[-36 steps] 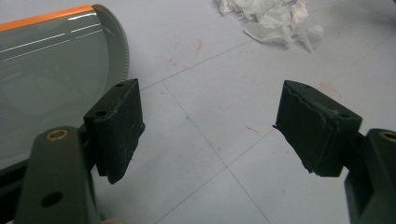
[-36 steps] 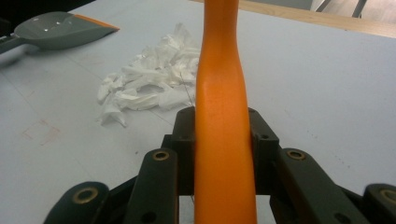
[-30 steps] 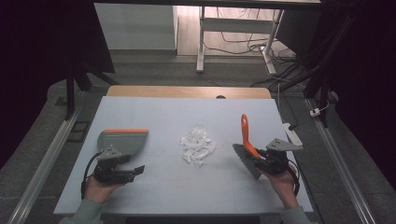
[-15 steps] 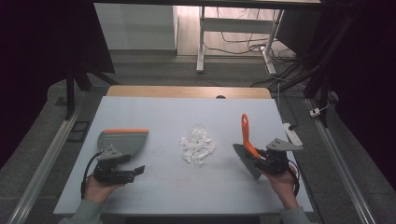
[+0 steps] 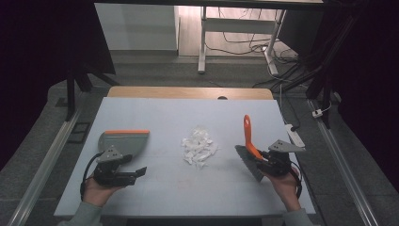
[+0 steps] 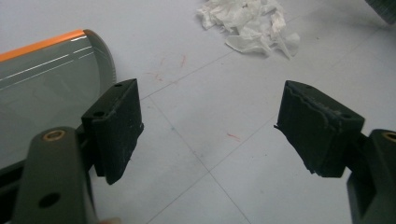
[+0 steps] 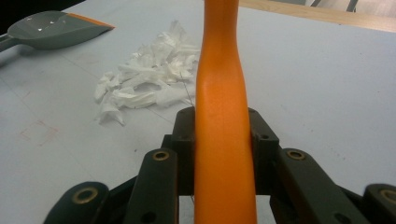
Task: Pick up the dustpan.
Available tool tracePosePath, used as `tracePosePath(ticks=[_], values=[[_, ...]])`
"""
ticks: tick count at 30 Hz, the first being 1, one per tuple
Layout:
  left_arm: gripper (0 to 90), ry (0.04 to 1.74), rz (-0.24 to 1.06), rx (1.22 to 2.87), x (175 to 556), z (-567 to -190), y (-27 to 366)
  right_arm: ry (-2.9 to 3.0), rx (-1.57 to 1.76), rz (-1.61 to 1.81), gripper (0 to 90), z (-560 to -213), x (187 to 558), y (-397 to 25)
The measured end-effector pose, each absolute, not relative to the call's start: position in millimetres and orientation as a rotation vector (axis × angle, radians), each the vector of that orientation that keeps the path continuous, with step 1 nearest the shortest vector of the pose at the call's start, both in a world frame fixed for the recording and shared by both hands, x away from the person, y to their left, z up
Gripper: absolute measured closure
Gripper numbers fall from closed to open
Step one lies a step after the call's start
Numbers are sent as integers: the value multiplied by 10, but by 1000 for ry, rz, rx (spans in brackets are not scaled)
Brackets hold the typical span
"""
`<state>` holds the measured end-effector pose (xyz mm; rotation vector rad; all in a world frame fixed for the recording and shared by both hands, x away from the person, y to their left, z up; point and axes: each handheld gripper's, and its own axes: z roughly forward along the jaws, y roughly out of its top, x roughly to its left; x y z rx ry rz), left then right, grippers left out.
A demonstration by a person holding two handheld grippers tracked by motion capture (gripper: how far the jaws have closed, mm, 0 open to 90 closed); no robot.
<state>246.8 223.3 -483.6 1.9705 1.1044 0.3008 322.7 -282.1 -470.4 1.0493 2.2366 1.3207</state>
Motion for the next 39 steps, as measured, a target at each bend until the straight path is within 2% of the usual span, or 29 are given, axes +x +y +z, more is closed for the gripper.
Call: tracePosePath(ticks=[8, 17, 39], values=[[211, 1141, 334, 1982, 2439, -4731, 2239, 2235, 1051, 1326, 703, -4700, 3221, -2827], [197, 1257, 331, 1961, 2453, -4704, 2350, 2231, 1052, 1328, 703, -4697, 3214, -2828], [183, 1479, 274, 1947, 2540, -4737, 2619, 2229, 1070, 1338, 703, -4703, 3226, -2843]])
